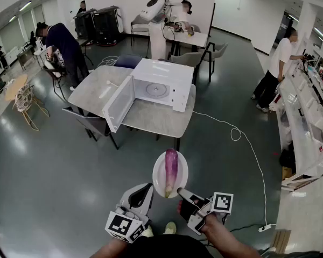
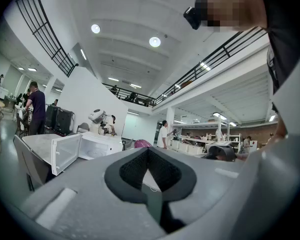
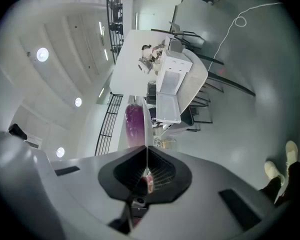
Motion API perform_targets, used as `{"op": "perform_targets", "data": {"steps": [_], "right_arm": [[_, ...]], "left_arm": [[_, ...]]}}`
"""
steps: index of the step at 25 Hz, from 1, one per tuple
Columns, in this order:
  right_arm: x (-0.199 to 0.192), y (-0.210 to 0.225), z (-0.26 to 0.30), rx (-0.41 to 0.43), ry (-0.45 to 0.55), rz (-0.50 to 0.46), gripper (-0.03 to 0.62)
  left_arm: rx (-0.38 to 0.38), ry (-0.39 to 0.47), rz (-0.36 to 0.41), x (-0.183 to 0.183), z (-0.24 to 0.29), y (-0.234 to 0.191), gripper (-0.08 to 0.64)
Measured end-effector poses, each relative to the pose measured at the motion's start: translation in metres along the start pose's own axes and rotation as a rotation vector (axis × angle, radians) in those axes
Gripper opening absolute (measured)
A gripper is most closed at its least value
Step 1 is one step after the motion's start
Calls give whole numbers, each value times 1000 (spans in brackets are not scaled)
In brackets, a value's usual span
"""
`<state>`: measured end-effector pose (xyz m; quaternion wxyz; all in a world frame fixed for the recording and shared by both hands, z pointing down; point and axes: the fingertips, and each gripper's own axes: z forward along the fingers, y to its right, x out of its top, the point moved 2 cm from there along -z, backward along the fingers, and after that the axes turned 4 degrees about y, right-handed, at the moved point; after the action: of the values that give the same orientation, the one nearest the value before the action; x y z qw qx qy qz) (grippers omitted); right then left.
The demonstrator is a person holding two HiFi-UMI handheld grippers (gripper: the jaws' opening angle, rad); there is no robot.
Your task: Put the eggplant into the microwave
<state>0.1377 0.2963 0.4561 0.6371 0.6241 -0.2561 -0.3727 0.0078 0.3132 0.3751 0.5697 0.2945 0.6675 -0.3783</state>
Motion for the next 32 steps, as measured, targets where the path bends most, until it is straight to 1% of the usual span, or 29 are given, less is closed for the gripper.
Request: {"op": "perform_targets", "data": {"steps": [10,16,21,32], "right_arm": [[-1,-2,-4,7,4,19,14],[-4,0,-7,6,9,52,14],[-5,1,-9,8,6,54,14],[4,0,-20,20,-16,41,14]], "left_arm": [[-2,-1,4,1,-1,5,9],[-3,-2,10,0,-2,7,9],[-3,-4,17,-1,-4,10,9],[36,13,27,3,0,14,9]]}}
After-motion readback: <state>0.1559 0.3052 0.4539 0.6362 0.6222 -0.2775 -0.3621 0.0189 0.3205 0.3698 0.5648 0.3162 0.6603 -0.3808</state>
